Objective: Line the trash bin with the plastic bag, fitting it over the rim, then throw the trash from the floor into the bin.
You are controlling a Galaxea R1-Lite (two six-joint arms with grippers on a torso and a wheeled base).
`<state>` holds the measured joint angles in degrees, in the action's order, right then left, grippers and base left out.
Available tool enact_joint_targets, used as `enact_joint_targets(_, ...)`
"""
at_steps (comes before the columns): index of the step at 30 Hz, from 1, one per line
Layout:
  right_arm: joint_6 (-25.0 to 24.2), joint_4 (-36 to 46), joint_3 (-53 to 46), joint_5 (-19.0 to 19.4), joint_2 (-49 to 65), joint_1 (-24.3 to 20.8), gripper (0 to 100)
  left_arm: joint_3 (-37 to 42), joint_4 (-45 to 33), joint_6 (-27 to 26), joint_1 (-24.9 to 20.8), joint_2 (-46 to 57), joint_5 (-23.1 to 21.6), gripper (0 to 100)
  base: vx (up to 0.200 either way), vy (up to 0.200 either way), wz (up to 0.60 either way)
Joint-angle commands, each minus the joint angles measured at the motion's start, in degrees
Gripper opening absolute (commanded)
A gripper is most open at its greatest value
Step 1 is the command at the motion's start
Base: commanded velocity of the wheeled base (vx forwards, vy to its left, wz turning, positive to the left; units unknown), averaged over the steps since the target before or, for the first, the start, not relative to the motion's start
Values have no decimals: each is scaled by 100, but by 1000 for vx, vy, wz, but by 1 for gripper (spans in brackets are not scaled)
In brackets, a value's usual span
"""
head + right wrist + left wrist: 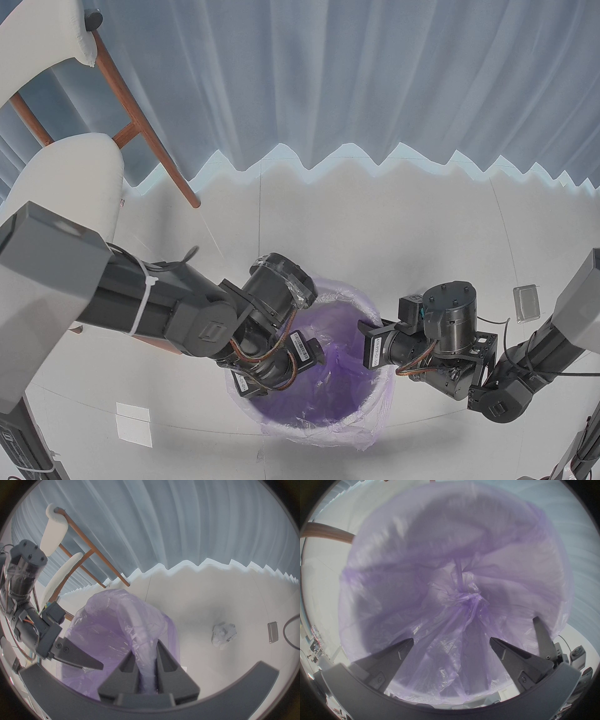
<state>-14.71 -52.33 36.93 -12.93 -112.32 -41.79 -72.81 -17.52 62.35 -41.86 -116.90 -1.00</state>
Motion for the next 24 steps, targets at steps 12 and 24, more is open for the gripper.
enact_joint_targets(12,-23,4,-27,19,79,-295,0,364,723,-558,38,598,337,100,0,0,0)
enact_joint_targets(24,4,-207,-212,19,193,-374,0,110,873,-558,363,264,381,100,0,0,0)
